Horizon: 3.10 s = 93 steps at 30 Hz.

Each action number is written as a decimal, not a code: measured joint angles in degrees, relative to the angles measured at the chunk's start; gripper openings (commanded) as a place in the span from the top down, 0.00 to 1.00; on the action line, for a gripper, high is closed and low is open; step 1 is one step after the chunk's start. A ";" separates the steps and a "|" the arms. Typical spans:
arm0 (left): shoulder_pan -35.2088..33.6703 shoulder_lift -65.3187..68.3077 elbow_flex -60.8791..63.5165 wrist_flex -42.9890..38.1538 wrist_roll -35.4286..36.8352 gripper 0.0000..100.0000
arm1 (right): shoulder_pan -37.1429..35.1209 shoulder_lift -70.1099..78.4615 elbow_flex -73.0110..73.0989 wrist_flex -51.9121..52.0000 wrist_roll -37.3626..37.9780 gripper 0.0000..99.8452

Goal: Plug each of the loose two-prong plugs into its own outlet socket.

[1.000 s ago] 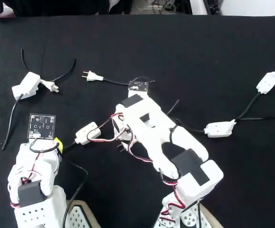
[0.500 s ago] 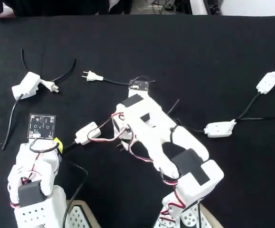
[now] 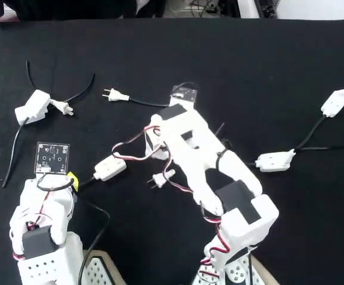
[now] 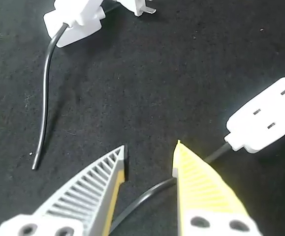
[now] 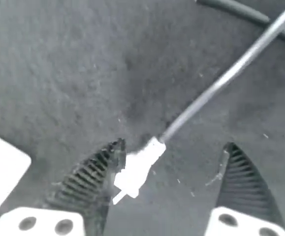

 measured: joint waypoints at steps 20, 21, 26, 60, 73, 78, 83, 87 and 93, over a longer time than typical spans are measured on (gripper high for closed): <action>0.00 0.00 0.00 0.00 0.00 0.83 | -3.60 -0.97 9.32 -8.44 -0.62 0.99; 0.00 0.00 0.00 0.00 0.00 0.83 | -3.60 -0.35 8.44 -6.86 -0.44 0.98; 0.00 0.00 0.00 0.00 0.00 0.83 | -3.96 0.09 1.41 6.15 1.05 0.99; 0.00 0.00 0.00 0.00 0.00 0.83 | 3.69 10.90 -24.00 25.76 56.35 0.70; 0.00 0.00 0.00 0.00 0.00 0.83 | 3.78 10.90 -8.09 13.54 56.35 0.70; 0.00 0.00 0.00 0.00 0.00 0.83 | 3.78 10.90 -7.38 12.48 56.26 0.77; 0.00 0.00 0.00 0.00 0.00 0.83 | 3.87 10.81 -8.70 13.89 56.26 0.81; 0.00 0.00 0.00 0.00 0.00 0.83 | 3.08 10.81 -14.42 19.52 56.26 0.78; 0.00 0.00 0.00 0.00 0.00 0.83 | 1.85 10.99 -20.57 23.65 54.24 0.76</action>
